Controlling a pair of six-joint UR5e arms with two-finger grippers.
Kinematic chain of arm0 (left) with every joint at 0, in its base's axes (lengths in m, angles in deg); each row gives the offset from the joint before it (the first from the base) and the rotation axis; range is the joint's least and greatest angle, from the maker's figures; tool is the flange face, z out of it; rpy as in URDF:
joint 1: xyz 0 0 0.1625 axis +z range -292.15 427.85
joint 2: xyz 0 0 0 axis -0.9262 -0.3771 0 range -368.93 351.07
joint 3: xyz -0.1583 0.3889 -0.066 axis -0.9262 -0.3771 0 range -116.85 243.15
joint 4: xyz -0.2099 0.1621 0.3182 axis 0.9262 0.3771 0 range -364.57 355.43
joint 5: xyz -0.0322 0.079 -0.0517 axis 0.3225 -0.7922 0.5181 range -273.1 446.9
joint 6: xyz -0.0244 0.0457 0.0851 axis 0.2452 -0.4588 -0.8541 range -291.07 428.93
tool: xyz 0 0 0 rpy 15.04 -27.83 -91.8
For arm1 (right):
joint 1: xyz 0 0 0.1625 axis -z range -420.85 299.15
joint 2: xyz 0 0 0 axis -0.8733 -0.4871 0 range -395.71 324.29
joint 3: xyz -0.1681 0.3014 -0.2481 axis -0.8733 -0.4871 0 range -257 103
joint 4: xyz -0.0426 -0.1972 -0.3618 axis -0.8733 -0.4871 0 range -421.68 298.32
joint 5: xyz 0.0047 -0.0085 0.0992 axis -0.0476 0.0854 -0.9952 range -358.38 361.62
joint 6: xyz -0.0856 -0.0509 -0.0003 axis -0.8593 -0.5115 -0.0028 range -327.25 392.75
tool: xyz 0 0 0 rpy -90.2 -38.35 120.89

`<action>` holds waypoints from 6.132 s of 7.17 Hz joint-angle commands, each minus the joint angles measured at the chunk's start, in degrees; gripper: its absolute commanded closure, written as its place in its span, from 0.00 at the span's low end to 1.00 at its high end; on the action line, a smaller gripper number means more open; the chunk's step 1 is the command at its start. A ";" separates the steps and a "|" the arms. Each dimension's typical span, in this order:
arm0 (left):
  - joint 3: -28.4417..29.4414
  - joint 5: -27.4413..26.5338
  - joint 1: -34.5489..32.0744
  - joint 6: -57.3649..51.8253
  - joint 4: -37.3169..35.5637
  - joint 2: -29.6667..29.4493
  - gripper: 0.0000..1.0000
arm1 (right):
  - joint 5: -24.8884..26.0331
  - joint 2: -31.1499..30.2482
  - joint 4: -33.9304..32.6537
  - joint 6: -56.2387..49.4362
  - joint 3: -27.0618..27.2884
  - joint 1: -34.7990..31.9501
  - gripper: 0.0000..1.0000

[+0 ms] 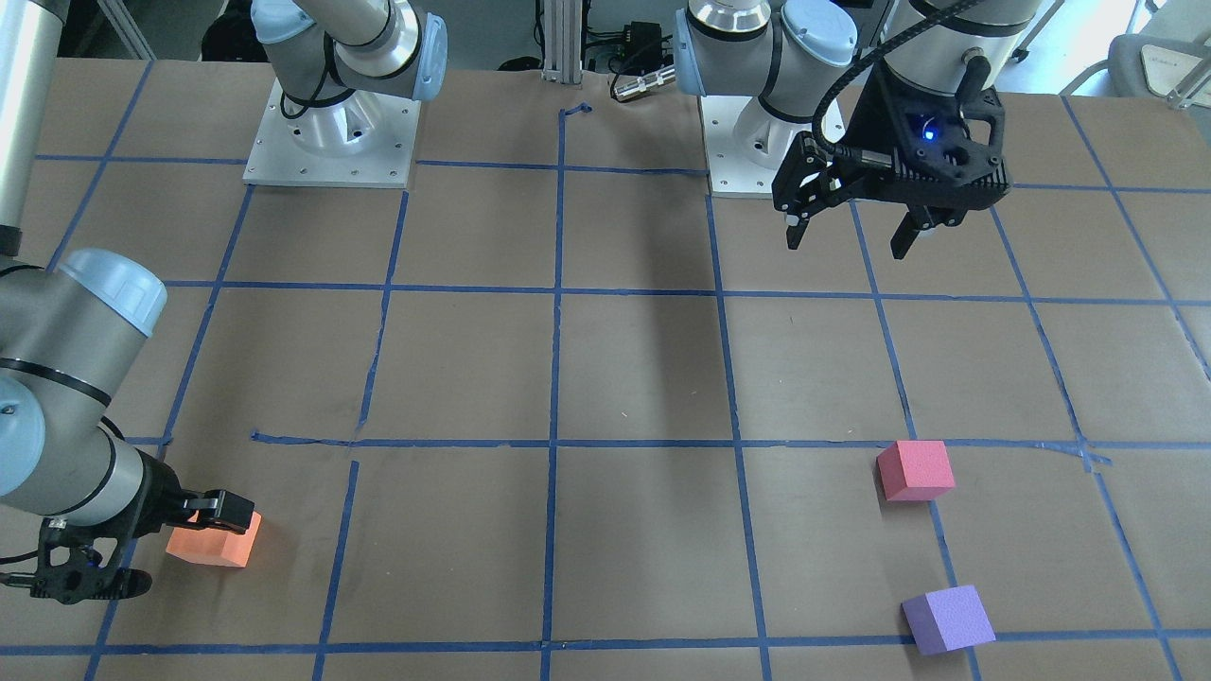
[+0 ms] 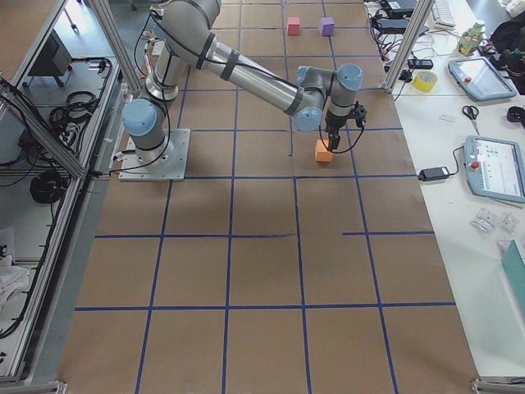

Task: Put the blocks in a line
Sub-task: 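Close the right gripper around the orange cube, then lift the orange cube and carry it toward the pink and purple cubes, then lower the orange cube onto the table and open the right gripper, then raise the open right gripper away from the orange cube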

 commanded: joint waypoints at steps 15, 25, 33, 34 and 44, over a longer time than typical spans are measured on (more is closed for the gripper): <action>-0.03 -0.03 0.12 -0.09 -0.02 -0.01 0.00 | -0.92 1.50 -0.45 0.48 -4.06 -2.44 0.47; -0.03 -0.12 0.12 -0.09 -0.02 -0.01 0.00 | -1.28 12.30 -0.79 29.21 -21.05 -30.84 0.47; -0.03 -0.12 0.12 -0.09 -0.02 -0.01 0.00 | -1.02 14.50 -0.70 28.61 -20.26 -31.64 0.09; -0.03 -0.12 0.12 -0.09 -0.02 -0.01 0.00 | -1.19 14.51 -0.62 29.13 -20.17 -31.64 0.00; 2.43 5.41 -2.41 7.02 -8.81 -8.43 0.00 | -0.84 -19.01 13.44 13.78 -1.50 -15.32 0.07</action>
